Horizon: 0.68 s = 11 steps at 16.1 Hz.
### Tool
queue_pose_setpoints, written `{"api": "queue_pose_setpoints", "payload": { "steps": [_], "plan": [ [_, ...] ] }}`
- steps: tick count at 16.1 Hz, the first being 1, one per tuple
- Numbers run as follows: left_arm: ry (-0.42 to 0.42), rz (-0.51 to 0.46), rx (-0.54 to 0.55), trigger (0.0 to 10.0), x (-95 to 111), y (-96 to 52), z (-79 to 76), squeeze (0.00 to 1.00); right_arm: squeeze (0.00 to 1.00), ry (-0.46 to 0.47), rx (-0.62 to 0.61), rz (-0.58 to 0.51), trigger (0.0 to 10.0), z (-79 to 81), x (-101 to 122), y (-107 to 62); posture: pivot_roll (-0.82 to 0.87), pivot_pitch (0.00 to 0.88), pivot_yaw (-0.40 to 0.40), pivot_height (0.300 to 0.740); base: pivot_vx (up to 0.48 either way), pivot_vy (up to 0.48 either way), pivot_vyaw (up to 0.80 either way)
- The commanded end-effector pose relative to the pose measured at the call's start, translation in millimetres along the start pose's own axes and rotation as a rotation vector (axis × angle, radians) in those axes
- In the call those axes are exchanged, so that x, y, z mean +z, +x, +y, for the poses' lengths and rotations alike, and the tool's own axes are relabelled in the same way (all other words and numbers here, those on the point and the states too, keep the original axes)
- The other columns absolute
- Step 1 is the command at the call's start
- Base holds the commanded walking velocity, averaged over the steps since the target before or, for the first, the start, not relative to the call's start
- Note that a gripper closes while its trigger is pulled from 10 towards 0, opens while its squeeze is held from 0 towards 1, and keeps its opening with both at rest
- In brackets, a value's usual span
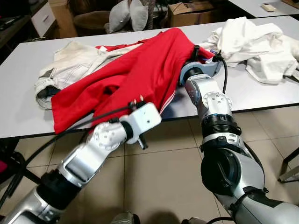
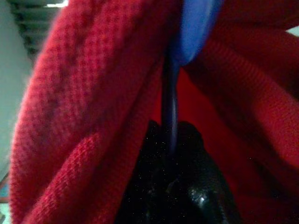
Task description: Hang hanger
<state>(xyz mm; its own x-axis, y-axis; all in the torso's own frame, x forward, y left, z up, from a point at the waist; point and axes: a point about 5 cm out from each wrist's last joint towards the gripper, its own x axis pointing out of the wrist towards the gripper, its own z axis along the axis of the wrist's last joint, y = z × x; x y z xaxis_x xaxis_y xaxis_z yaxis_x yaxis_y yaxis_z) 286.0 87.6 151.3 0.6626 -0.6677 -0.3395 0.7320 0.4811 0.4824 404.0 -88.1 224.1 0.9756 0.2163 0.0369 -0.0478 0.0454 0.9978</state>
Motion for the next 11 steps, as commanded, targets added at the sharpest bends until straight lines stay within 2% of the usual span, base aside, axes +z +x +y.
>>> {"api": "queue_pose_setpoints", "payload": {
  "steps": [1, 2, 4, 5, 6, 8, 9, 10, 11],
  "plan": [
    [-0.109, 0.064, -0.09, 10.0, -22.5, -2.1, -18.9, 1.0, 0.0, -0.032, 0.099, -0.043, 10.0, 26.9, 13.0, -2.2, -0.12, 0.038, 0.111, 0.74, 0.0, 0.0, 0.0],
    [-0.223, 0.015, -0.109, 10.0, -19.0, -6.2, -25.2, 1.0, 0.0, -0.036, 0.106, -0.042, 10.0, 28.7, 16.7, -4.0, -0.12, 0.039, 0.109, 0.74, 0.0, 0.0, 0.0],
    [-0.389, -0.085, -0.144, 10.0, -12.1, -13.6, -34.5, 1.0, 0.0, -0.023, 0.148, -0.04, 10.0, 33.9, 23.0, -8.7, -0.13, 0.041, 0.106, 0.74, 0.0, 0.0, 0.0],
    [-0.492, -0.124, -0.092, 10.0, -13.3, -17.9, -34.5, 1.0, 0.0, -0.022, 0.175, -0.023, 10.0, 35.8, 24.3, -12.0, -0.13, 0.043, 0.105, 0.74, 0.0, 0.0, 0.0],
    [-0.581, -0.143, 0.005, 10.0, -19.1, -24.2, -29.3, 0.0, 0.0, -0.045, 0.201, 0.006, 10.0, 36.8, 24.1, -17.0, -0.13, 0.045, 0.101, 0.74, 0.0, 0.0, 0.0],
    [-0.713, -0.184, 0.194, 10.0, -28.3, -44.4, -14.8, 0.0, 0.0, -0.094, 0.268, 0.06, 10.0, 39.3, 24.7, -33.0, -0.13, 0.045, 0.089, 0.74, 0.0, 0.0, 0.0],
    [-0.782, -0.201, 0.326, 10.0, -34.5, -59.6, -4.5, 0.0, 0.0, -0.145, 0.318, 0.087, 10.0, 39.9, 29.1, -46.2, -0.12, 0.045, 0.062, 0.74, 0.0, 0.0, 0.0],
    [-0.792, -0.191, 0.453, 10.0, -43.5, -75.7, 4.1, 0.0, 0.0, -0.179, 0.369, 0.118, 10.0, 37.1, 34.0, -61.2, -0.12, 0.045, 0.051, 0.74, 0.0, 0.0, 0.0],
    [-0.785, -0.178, 0.494, 10.0, -46.9, -81.3, 5.5, 0.0, 0.0, -0.174, 0.391, 0.127, 10.0, 34.9, 36.1, -67.6, -0.11, 0.042, 0.044, 0.74, 0.0, 0.0, 0.0]
  ]
}}
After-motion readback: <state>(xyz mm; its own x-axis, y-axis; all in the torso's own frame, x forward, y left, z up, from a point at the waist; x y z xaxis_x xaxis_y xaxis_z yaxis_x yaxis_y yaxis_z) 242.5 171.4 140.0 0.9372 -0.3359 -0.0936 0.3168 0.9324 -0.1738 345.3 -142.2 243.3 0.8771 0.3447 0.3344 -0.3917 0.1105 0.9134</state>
